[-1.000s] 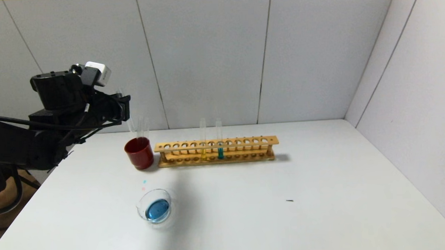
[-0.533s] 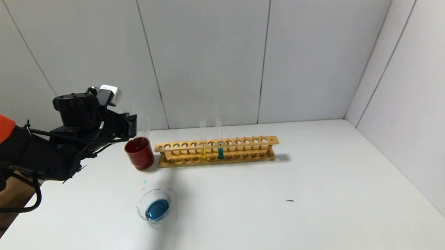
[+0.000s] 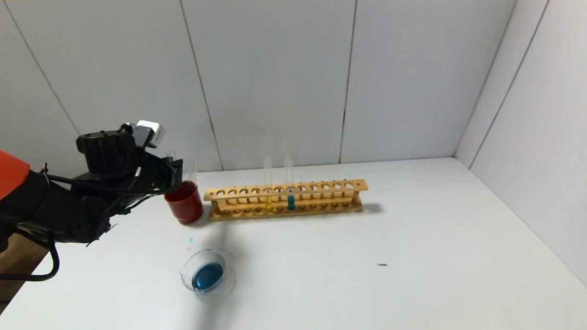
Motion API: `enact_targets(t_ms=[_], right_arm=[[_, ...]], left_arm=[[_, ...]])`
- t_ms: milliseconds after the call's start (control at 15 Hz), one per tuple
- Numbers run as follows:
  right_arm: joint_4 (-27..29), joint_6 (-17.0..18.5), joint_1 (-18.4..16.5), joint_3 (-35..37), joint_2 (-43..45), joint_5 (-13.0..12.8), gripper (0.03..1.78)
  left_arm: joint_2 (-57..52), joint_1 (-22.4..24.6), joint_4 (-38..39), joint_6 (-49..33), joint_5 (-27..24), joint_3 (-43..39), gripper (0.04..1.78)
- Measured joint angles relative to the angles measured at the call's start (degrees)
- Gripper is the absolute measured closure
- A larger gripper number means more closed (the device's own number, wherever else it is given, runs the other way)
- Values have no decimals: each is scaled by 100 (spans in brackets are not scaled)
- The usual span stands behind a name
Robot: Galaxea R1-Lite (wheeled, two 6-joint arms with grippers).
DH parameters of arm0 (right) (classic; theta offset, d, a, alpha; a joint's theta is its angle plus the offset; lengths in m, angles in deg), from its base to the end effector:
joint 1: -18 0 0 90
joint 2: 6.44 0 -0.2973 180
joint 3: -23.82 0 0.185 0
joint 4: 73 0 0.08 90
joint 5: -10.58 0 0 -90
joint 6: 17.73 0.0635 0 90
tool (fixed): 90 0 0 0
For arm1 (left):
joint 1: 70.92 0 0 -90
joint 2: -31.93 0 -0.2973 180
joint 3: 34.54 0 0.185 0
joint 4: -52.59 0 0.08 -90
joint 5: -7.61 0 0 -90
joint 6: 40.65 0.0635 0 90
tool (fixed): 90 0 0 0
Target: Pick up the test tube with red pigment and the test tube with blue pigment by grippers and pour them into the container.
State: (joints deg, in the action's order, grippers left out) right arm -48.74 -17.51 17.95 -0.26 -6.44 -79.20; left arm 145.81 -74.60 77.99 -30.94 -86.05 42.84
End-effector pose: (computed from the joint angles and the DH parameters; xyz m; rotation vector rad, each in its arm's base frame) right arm 0.0151 0.0002 0.0750 0.0038 0.0031 0.0030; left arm 0.4087 -0.0303 0.1342 0.1687 0.1826 -0.1438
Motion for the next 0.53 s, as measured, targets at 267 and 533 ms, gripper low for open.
enact_targets(t_ms=[267, 533], right_arm=[[0, -4, 2, 0, 0, 2, 6], [0, -1, 2, 0, 0, 2, 6]], left_arm=[[139, -1, 469, 16, -15, 13, 115], [190, 0, 522, 18, -52, -23, 48]])
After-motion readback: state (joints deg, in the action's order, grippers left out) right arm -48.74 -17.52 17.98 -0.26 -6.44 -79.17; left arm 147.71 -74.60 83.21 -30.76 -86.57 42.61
